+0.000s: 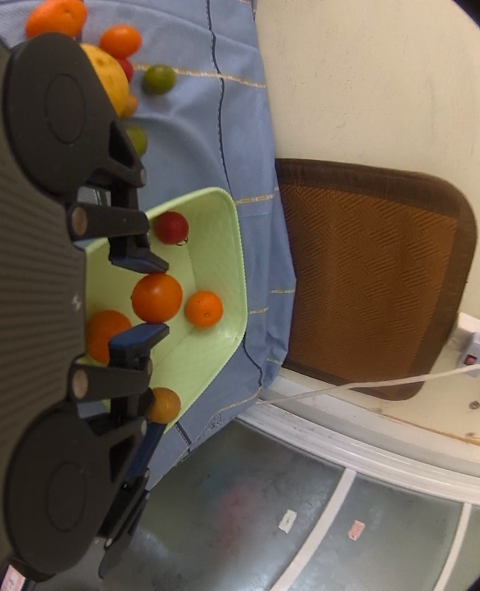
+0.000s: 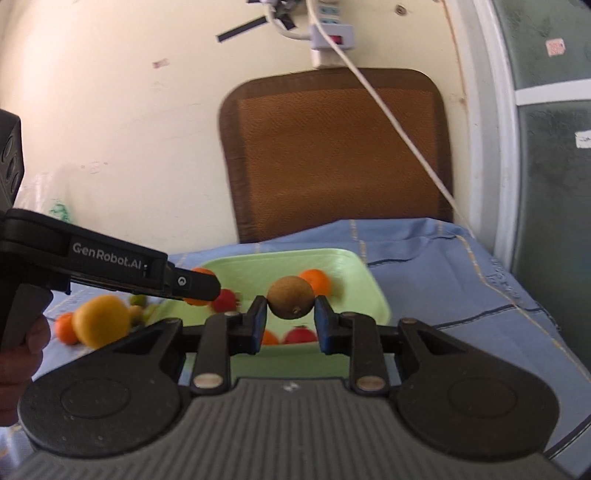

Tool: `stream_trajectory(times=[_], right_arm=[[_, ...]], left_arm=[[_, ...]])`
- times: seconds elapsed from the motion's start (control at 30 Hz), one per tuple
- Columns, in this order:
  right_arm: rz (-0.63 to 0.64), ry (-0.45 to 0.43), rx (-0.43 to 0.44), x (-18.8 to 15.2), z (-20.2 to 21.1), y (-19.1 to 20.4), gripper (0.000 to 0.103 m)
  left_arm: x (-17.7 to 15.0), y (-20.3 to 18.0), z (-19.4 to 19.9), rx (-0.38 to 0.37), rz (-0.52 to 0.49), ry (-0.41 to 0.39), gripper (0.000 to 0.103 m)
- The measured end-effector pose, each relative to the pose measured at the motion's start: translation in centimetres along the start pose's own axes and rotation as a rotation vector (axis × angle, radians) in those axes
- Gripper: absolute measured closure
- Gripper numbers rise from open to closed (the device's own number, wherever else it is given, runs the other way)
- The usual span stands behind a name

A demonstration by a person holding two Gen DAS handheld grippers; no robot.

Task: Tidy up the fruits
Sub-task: 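Lower the tangerine and kiwi into the green bowl and open both tools, then move the right tool back to the yellow grapefruit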

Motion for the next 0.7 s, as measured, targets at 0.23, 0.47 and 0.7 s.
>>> stream_trajectory(times=[0.23,0.47,0.7], right_arm=[[-0.006,-0.013,-0.007,-0.3,-0.3,-0.1,0.071],[-0.071,-0.032,-0.009,-0.5,0.0,-1.3,0.071],[-0.170,-0.084,-0.045,-0.5,0.9,-2.9,0.071]], left_arm=[[-0.3,-0.1,-1.2,0.016,0.007,0.023,0.072],[-0.9,1.0,2.3,0.000,0.042,-0.059,0.072],[-4.5,7.4,9.9,0.113,0.181,-0.191,0.072]])
Point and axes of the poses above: each gripper's, at about its wrist camera, not at the fingertips, and z roughly against the way its jaws point, y to its left, x to its top, the point moved 3 cm from there along -z, roughly the way its jaws point, and after that the axes turned 15 degrees about y, right-handed, at the moved point
